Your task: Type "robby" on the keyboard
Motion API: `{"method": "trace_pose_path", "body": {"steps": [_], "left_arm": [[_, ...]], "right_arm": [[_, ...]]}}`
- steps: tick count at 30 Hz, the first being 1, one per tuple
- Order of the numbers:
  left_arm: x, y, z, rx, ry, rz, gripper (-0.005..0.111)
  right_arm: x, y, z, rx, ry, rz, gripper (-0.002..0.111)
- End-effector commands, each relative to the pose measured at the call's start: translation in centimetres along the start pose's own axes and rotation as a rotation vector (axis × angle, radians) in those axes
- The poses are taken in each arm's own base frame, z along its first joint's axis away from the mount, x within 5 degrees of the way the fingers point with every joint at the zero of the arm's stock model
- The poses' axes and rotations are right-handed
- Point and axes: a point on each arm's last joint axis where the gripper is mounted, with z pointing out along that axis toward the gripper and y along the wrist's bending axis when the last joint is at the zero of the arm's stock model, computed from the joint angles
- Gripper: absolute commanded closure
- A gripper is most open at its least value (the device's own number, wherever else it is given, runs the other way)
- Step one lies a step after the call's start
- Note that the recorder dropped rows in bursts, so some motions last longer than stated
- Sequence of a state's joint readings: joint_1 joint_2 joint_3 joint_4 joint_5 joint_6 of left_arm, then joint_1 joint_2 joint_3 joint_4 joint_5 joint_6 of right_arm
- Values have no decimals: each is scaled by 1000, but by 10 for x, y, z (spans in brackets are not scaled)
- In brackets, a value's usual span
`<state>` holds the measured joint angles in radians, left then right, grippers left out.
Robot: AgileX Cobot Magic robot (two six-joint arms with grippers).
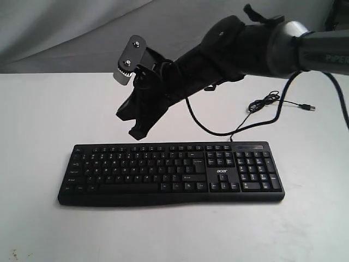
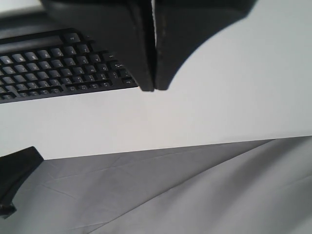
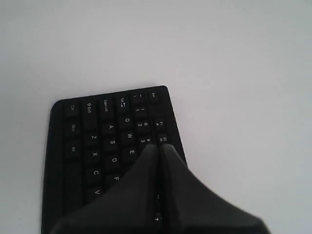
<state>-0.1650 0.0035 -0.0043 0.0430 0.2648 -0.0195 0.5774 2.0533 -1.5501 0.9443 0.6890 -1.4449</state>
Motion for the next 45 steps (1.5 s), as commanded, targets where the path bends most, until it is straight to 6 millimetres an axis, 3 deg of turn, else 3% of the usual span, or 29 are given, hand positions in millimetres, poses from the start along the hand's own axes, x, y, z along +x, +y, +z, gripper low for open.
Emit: {"method": "trace_pose_path", "body": {"steps": [1, 12, 26, 29, 33, 40, 45], "left_arm": [[1, 0, 0, 5, -5, 3, 107], [1, 0, 0, 5, -5, 3, 107], [1, 0, 0, 5, -5, 3, 107], [1, 0, 0, 5, -5, 3, 107], [1, 0, 0, 5, -5, 3, 107], [1, 0, 0, 5, -5, 3, 107], [1, 0, 0, 5, -5, 3, 107]], "right_arm": [[6, 0, 18, -33, -6, 57, 108], [20, 20, 69, -17, 58, -31, 108], [26, 16, 76, 31, 68, -27, 108], [20, 13, 78, 30, 51, -31, 108], [-2, 9, 75, -43, 22, -23, 108], [20, 12, 77, -60, 199, -39, 108], [29, 23, 99, -78, 217, -63, 108]]}}
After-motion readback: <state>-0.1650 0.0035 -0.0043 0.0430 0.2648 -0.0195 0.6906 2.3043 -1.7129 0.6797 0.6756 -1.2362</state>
